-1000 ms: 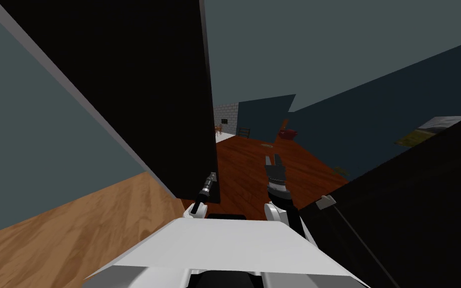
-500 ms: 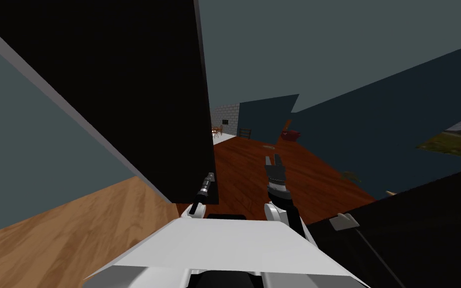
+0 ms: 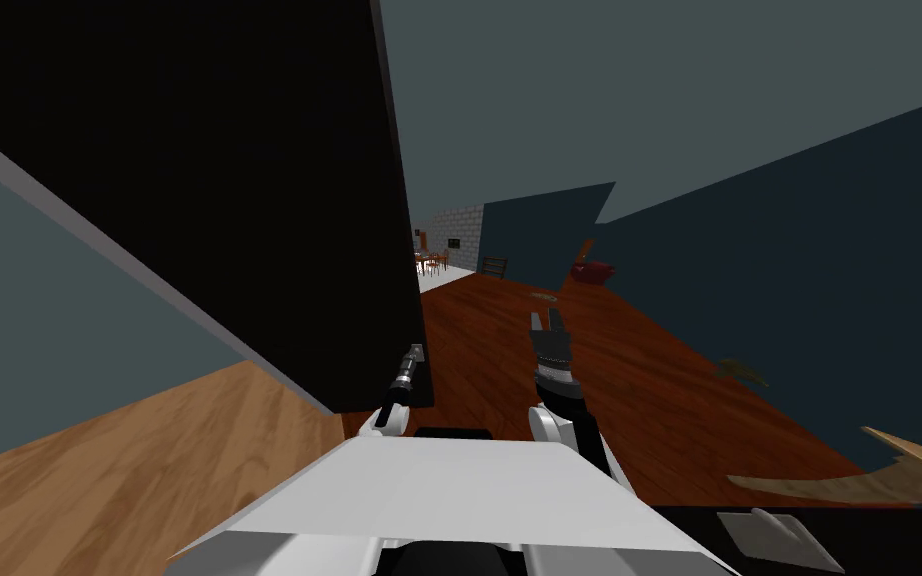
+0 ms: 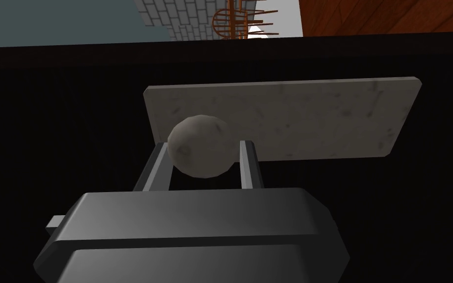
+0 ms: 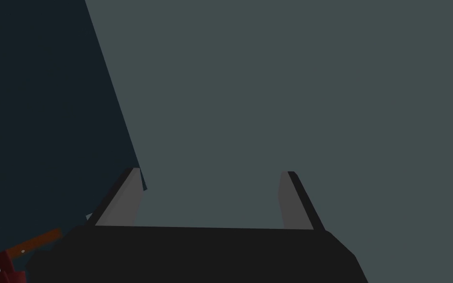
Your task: Push the door open
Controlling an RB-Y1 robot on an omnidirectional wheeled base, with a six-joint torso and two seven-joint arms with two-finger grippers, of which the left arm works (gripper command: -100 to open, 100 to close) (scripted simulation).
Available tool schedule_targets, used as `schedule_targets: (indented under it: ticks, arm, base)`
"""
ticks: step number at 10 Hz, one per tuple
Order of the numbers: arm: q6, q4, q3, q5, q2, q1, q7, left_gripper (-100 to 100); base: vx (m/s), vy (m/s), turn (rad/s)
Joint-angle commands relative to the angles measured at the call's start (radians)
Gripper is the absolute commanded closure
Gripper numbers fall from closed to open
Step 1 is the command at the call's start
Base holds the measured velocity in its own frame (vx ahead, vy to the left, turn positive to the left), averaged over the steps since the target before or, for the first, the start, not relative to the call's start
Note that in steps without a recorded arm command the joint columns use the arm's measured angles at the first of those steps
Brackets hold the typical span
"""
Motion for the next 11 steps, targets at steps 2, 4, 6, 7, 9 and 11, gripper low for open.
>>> schedule_targets:
  ticks: [2, 4, 6, 7, 9, 11]
  arm:
    - [-0.002, 0.008, 0.009, 0.004, 0.001, -0.003, -0.001, 100]
    - [-0.005, 0.011, 0.031, 0.016, 0.009, -0.005, -0.007, 100]
    - [-0.005, 0.012, 0.041, 0.021, 0.012, -0.006, -0.01, 100]
    - [-0.006, 0.013, 0.057, 0.03, 0.015, -0.006, -0.016, 100]
    - [-0.008, 0.016, 0.08, 0.042, 0.017, -0.007, -0.024, 100]
    - [-0.009, 0.018, 0.102, 0.054, 0.017, -0.008, -0.031, 100]
  base:
    - [0.124, -0.049, 0.038]
    - [0.163, -0.043, 0.043]
    - [0.169, -0.054, 0.037]
    - [0.154, -0.058, 0.045]
    - [0.216, -0.071, 0.068]
    - [0.197, -0.077, 0.061]
